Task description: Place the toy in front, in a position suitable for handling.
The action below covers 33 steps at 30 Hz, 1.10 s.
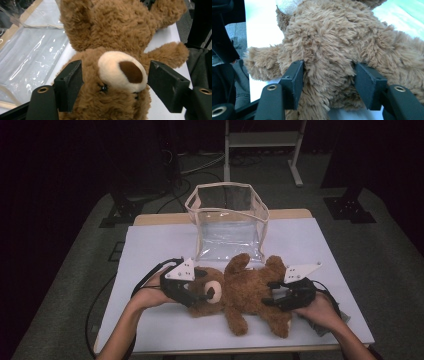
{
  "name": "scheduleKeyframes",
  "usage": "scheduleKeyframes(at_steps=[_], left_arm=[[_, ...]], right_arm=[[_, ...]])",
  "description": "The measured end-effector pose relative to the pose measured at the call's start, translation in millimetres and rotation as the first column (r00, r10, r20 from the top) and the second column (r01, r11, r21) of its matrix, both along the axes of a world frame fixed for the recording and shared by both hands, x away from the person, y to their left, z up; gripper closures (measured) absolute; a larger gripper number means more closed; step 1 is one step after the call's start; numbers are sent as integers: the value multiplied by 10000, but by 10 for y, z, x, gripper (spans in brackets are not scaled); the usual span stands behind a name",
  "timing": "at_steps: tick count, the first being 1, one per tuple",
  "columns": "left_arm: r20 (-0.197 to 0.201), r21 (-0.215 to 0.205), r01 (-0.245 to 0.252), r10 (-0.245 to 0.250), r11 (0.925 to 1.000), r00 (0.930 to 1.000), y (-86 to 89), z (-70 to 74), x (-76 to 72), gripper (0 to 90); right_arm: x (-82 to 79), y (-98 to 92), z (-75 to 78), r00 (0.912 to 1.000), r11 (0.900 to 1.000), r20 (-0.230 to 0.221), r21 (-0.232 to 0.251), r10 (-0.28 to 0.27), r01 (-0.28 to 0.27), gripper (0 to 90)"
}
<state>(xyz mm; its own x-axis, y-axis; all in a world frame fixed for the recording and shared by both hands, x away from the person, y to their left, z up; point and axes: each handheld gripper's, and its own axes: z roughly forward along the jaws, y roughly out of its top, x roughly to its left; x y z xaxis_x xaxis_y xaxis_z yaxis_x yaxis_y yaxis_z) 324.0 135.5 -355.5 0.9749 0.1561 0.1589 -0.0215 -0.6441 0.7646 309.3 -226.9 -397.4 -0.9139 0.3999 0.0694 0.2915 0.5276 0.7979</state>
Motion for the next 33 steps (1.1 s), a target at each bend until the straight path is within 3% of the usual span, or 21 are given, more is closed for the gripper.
scheduleKeyframes(at_steps=[6,9,11,14,17,21,22,26,33], left_arm=[[-67,38,54,-53,10000,10000,-53,-172,54,204],[-9,-152,5,-5,9999,10000,-65,-241,77,164],[162,-242,-1,5,9997,9999,-74,-275,80,138],[629,-2,-105,105,9999,9980,-131,-343,57,114],[783,146,-217,205,9997,9967,-162,-365,57,112],[1022,216,-450,425,9988,9939,-189,-374,73,176],[1058,120,-456,441,9989,9934,-188,-378,77,238],[1250,113,-379,362,9992,9915,-168,-390,46,335],[852,18,-139,137,9999,9963,-138,-303,49,379]], right_arm=[[34,-5,-9,10000,9999,-36,105,-76,77,413],[43,-4,-9,9999,9999,-17,105,-104,104,409],[58,-4,-12,9999,9998,-66,145,-154,155,409],[74,-4,-17,9998,9997,-123,196,-158,160,409],[77,-2,-21,9997,9996,-138,196,-187,190,410],[82,-8,-31,9997,9994,-147,257,-207,210,409],[81,-11,-36,9997,9993,-147,288,-219,223,409],[83,-11,-40,9996,9992,-164,327,-227,233,409],[61,8,-15,9998,9998,-207,212,-22,26,410]])
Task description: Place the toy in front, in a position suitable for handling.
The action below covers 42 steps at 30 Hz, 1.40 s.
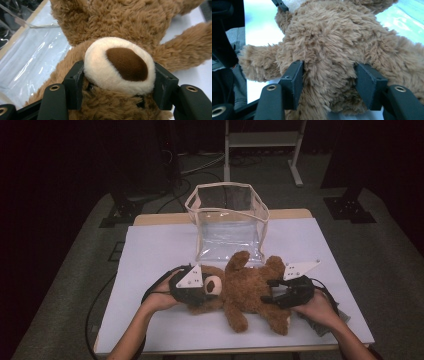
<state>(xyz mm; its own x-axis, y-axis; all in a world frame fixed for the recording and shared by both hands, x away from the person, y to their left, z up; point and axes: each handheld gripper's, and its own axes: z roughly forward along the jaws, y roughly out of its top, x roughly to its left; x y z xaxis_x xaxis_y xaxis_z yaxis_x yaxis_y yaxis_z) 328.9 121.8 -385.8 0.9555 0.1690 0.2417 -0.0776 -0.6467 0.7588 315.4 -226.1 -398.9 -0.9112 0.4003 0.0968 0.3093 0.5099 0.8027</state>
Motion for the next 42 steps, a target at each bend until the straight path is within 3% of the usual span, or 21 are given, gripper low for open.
scheduleKeyframes(at_steps=[5,9,14,18,25,27,29,31,35,42], left_arm=[[-744,-362,218,-244,9991,9969,42,122,-28,391],[-1120,-331,208,-243,9992,9934,107,138,-67,390],[-1314,-184,-86,61,9998,9913,153,68,-58,383],[-1341,-183,-278,251,9994,9907,172,41,-49,366],[-1177,-110,-349,334,9993,9925,163,35,-44,342],[-1135,-64,-351,341,9994,9930,155,37,-40,328],[-1133,-55,-342,334,9994,9930,150,38,-40,323],[-1124,86,-320,327,9995,9931,136,51,-37,316],[-1173,166,-334,351,9993,9925,128,59,-33,313],[-1293,143,-320,336,9994,9910,132,54,-20,305]], right_arm=[[-32,3,44,9987,9995,-448,229,242,-232,425],[-61,43,50,9964,9978,-567,234,636,-623,424],[-66,67,47,9963,9972,-465,219,718,-709,417],[-69,-20,87,9977,9981,-339,211,580,-573,405],[-103,-458,122,9978,9982,-299,-115,-591,588,396],[-114,-695,47,9900,9894,-319,-521,-1377,1359,383],[-115,-769,9,9862,9854,-414,-639,-1604,1576,384],[-118,-937,-115,9740,9715,-544,-1020,-2200,2137,384],[-129,-1028,-206,9647,9614,-640,-1222,-2553,2463,388],[-116,-1044,-378,9606,9481,-683,-1935,-2696,2523,466]])
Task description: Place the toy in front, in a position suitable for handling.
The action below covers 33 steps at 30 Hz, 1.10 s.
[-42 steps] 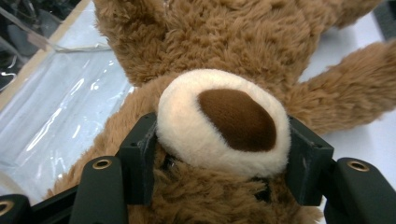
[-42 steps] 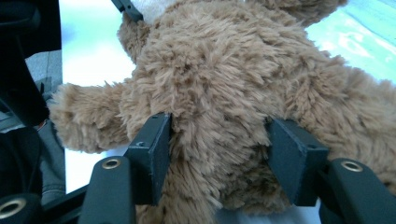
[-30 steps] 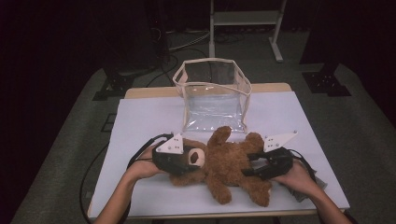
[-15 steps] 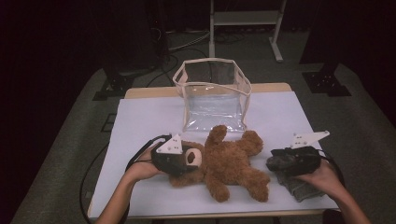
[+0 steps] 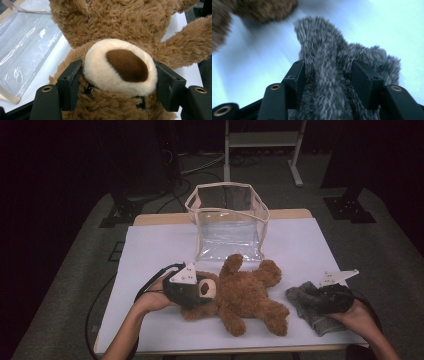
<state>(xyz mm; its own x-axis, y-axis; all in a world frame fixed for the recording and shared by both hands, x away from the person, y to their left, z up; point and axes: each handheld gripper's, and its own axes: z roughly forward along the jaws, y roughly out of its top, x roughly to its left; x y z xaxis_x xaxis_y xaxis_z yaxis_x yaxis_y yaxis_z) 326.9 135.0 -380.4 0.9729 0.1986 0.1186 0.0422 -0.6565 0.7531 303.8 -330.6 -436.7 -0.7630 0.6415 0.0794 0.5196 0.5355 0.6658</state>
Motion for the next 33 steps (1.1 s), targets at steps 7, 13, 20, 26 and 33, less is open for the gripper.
scheduleKeyframes(at_steps=[7,13,20,26,33], left_arm=[[-111,-97,-128,126,9999,9999,7,-18,6,285],[-212,-162,-325,321,9993,9993,4,-34,-2,280],[-219,39,-316,317,9995,9993,-25,-18,1,273],[-309,148,-429,433,9990,9986,-49,-5,6,273],[-426,191,-561,569,9982,9975,-77,4,31,273]], right_arm=[[31,-16,-76,9996,9996,-176,168,-242,245,681],[35,-14,-23,9990,9987,-320,410,-298,311,787],[29,101,298,9993,9872,-61,1550,382,-368,800],[38,513,809,9781,9553,719,2120,1951,-2061,799],[24,1075,913,9382,9200,918,1851,3338,-3454,799]])
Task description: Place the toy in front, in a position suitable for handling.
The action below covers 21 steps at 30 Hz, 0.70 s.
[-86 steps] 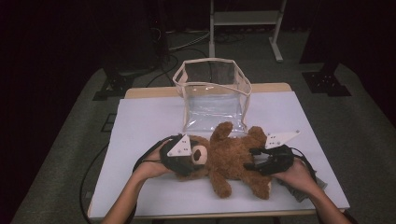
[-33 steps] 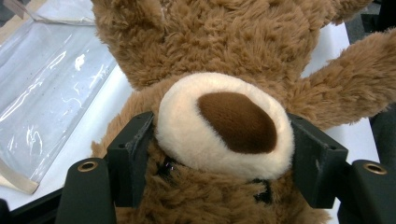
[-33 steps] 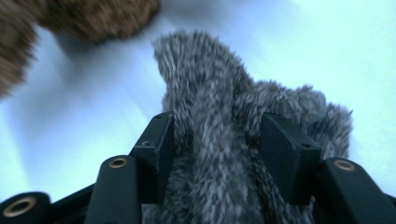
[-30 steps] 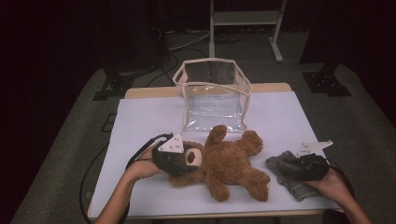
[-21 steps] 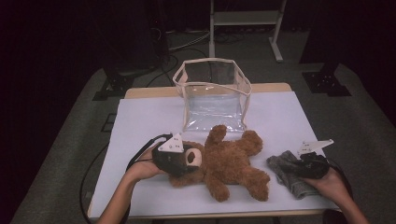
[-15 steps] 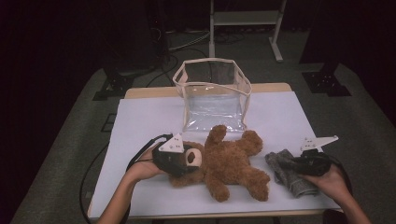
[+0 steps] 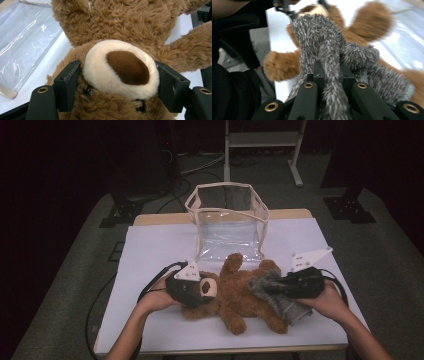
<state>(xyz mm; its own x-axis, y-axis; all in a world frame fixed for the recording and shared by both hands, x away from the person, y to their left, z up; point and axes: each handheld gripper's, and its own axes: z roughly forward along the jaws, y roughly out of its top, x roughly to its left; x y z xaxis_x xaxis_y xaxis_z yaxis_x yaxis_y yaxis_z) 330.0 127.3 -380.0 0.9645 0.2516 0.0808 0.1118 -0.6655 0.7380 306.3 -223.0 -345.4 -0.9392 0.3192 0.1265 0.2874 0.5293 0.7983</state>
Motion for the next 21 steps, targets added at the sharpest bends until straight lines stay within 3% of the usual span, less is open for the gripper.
scheduleKeyframes(at_steps=[1,5,12,16,21], left_arm=[[7,27,14,-14,10000,10000,1,1,-1,275],[56,91,16,-16,10000,10000,6,-2,-7,277],[-206,-210,-120,115,9997,9997,12,-23,19,278],[-177,-65,-56,55,10000,9998,2,-13,18,279],[-206,106,-3,5,9999,9998,-19,4,12,291]], right_arm=[[-4,149,-45,9995,9990,57,-310,318,-316,798],[-6,236,-131,9989,9974,-36,-551,462,-463,799],[-89,38,-272,9995,9988,-290,-473,109,-123,797],[-177,-126,-380,9981,9993,-584,-345,-183,163,797],[-212,-197,-391,9973,9989,-641,-347,-350,328,797]])
